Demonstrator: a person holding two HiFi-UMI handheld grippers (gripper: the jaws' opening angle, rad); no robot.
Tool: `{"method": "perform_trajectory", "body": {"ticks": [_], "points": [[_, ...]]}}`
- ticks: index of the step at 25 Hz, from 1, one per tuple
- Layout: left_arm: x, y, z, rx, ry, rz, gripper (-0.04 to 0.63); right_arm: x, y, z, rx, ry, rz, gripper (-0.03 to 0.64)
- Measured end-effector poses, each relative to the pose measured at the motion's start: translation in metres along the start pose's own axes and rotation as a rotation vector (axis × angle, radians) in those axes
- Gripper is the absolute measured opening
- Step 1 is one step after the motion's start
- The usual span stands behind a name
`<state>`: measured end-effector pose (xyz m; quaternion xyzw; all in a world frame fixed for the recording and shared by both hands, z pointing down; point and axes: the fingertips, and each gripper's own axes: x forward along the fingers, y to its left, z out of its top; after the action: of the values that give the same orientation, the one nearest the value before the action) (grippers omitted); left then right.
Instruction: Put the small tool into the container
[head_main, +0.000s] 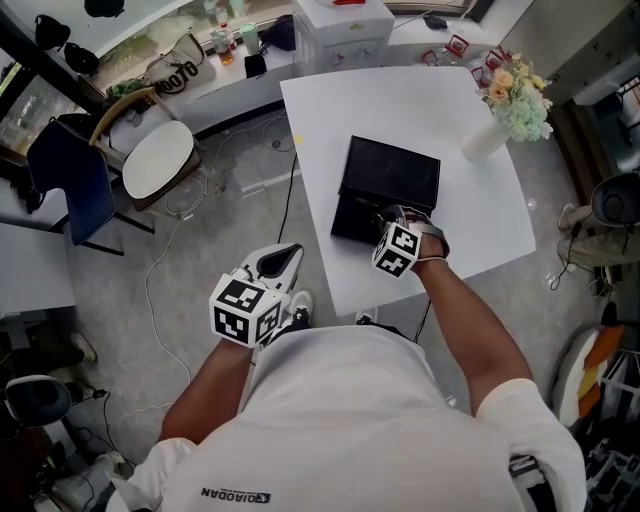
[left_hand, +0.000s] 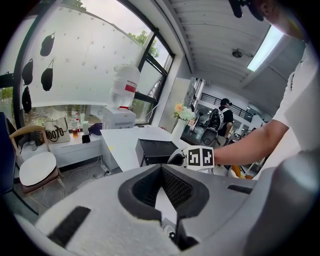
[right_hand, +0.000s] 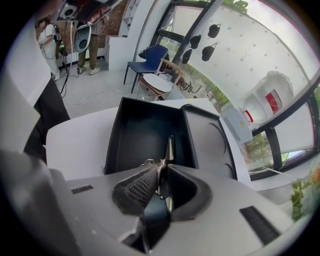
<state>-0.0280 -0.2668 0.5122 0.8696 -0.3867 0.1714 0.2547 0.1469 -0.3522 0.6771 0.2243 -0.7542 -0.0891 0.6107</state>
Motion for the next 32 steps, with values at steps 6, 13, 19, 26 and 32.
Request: {"method": "perform_trajectory", "body": {"ticks": [6, 13, 19, 26, 32], "points": [[-0.003, 0.005, -0.002, 0.002, 0.006, 0.012, 0.009, 0.003, 0.011, 0.0, 0.007, -0.003, 0.023, 0.091], [-0.006, 0.007, -0.006, -0.003, 0.007, 0.025, 0.009, 0.004, 0.012, -0.001, 0.022, -0.019, 0.026, 0.105], [-0.006, 0.004, -0.002, 0.007, 0.01, 0.014, 0.009, -0.013, 0.012, 0.003, 0.065, -0.043, 0.023, 0.117], [0.009, -0.008, 0.013, 0.062, 0.009, -0.03, 0.009, -0.065, 0.0, 0.009, 0.26, -0.159, -0.009, 0.117], [0.025, -0.02, 0.038, 0.112, -0.013, -0.065, 0.009, -0.137, -0.016, 0.012, 0.578, -0.363, -0.011, 0.112]]}}
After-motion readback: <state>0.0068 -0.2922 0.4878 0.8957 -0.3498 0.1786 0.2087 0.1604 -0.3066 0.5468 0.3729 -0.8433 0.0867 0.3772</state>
